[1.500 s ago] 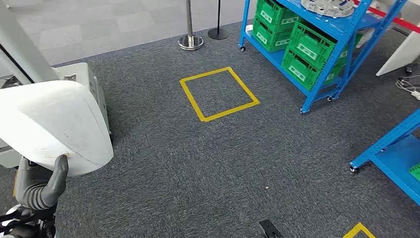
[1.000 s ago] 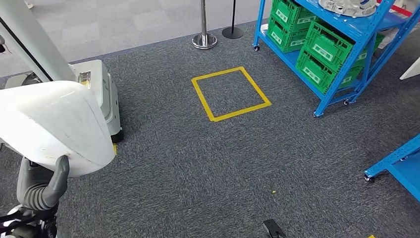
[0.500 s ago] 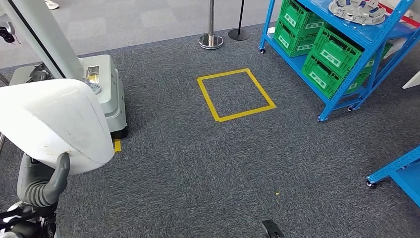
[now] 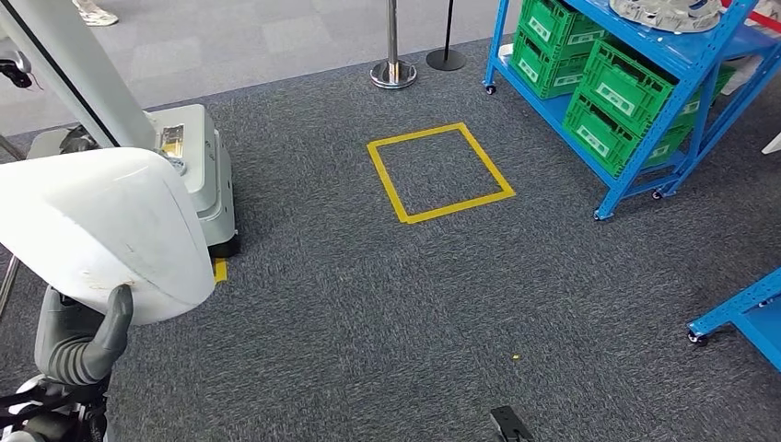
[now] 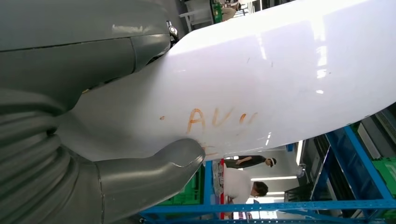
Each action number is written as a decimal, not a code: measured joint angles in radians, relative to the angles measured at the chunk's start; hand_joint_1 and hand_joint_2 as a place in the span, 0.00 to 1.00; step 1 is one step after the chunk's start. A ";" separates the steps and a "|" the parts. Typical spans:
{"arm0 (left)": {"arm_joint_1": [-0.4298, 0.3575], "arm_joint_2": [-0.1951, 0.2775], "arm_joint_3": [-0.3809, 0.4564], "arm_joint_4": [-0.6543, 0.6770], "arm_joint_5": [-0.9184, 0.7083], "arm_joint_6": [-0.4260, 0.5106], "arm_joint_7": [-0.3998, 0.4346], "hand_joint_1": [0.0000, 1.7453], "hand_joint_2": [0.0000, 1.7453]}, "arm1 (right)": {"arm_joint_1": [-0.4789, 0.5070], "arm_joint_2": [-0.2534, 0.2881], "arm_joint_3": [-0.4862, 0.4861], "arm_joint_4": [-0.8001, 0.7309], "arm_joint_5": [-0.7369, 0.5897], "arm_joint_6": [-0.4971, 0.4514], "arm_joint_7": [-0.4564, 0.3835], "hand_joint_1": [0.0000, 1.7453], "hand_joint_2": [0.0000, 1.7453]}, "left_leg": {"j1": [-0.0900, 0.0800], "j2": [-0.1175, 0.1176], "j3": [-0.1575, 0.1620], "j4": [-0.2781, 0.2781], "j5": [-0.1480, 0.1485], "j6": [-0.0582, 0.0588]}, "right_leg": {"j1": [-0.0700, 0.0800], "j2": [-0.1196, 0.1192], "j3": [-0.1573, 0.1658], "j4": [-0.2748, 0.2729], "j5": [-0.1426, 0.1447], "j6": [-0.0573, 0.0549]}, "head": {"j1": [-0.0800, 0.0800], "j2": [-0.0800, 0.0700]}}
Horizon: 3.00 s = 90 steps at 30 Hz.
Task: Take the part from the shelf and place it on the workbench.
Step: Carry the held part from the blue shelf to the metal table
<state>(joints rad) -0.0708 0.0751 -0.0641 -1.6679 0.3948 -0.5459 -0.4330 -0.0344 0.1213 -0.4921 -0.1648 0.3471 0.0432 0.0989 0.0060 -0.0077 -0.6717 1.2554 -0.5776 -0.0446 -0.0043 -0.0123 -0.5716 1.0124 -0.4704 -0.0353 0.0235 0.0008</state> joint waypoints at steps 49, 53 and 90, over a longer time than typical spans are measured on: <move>-0.018 -0.003 -0.002 0.011 -0.001 -0.008 0.008 1.00 1.00 | -0.005 0.007 -0.018 0.000 -0.001 0.011 -0.038 0.00 0.00 | -0.005 0.011 0.036 -0.240 0.160 0.043 | -0.006 0.014 0.025 0.072 -0.066 0.049 | 0.002 0.000; -0.019 -0.003 -0.003 0.007 -0.002 -0.008 0.006 1.00 1.00 | -0.004 0.007 -0.018 0.000 -0.002 0.013 -0.044 0.00 0.00 | -0.003 0.008 0.027 -0.238 0.182 0.016 | 0.001 0.018 0.042 0.015 -0.062 0.012 | 0.004 0.000; -0.009 0.005 -0.005 0.008 -0.027 0.004 -0.016 1.00 1.00 | -0.003 0.006 -0.026 0.000 0.021 0.054 -0.065 0.00 0.00 | -0.001 0.007 -0.050 0.027 -0.010 0.002 | 0.002 -0.023 0.017 0.008 -0.037 -0.017 | 0.000 0.000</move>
<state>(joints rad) -0.0794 0.0799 -0.0694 -1.6595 0.3675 -0.5419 -0.4485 -0.0378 0.1274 -0.5179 -0.1648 0.3683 0.0968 0.0342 0.0047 -0.0003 -0.7220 1.2820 -0.5871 -0.0424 -0.0021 -0.0354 -0.5546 1.0208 -0.5070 -0.0519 0.0233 0.0008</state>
